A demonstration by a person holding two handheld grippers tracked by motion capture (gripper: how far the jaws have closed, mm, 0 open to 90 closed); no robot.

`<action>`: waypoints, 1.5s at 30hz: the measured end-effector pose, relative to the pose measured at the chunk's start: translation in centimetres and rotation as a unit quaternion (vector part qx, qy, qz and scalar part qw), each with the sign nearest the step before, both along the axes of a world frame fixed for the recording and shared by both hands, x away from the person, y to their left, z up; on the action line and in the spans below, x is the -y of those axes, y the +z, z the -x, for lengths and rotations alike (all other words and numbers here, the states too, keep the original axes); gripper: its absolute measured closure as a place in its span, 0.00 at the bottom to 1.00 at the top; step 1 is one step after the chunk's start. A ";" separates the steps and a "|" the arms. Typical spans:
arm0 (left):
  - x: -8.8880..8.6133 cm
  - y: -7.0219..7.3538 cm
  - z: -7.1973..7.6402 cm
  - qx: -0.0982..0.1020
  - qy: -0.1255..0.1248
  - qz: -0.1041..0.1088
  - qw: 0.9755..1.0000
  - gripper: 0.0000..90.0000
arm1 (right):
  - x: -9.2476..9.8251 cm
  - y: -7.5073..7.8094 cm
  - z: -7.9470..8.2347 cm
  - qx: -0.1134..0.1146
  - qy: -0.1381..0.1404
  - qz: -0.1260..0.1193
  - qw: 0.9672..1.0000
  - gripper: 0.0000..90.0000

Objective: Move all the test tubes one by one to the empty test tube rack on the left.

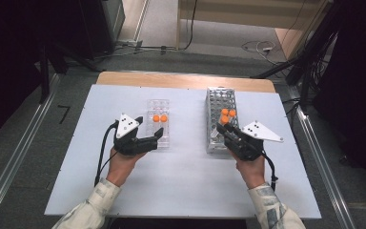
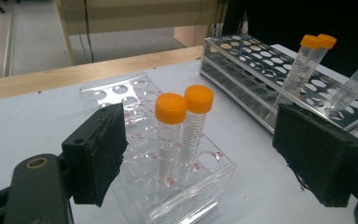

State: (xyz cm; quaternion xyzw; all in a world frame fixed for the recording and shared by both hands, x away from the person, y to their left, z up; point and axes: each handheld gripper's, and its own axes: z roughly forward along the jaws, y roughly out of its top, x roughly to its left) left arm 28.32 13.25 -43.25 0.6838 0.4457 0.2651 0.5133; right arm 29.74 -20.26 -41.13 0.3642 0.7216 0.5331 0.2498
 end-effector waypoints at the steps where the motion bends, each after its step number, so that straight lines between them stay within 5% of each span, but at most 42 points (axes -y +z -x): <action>1: 0.1 0.0 0.0 0.002 -0.002 0.002 1.000 0.20 | -0.3 -0.1 0.1 -0.003 0.005 -0.001 1.000 0.80; 18: 3.1 1.2 1.8 0.020 -0.072 0.010 0.997 0.22 | -5.4 -2.4 1.1 -0.037 0.086 0.031 0.995 0.80; 28: 4.5 1.1 2.6 0.028 -0.126 0.009 0.992 0.39 | -7.5 -3.3 1.7 -0.046 0.117 0.050 0.991 0.80; 45: 5.2 0.4 2.8 0.025 -0.157 -0.004 0.987 0.65 | -8.6 -3.5 2.4 -0.048 0.149 0.055 0.986 0.80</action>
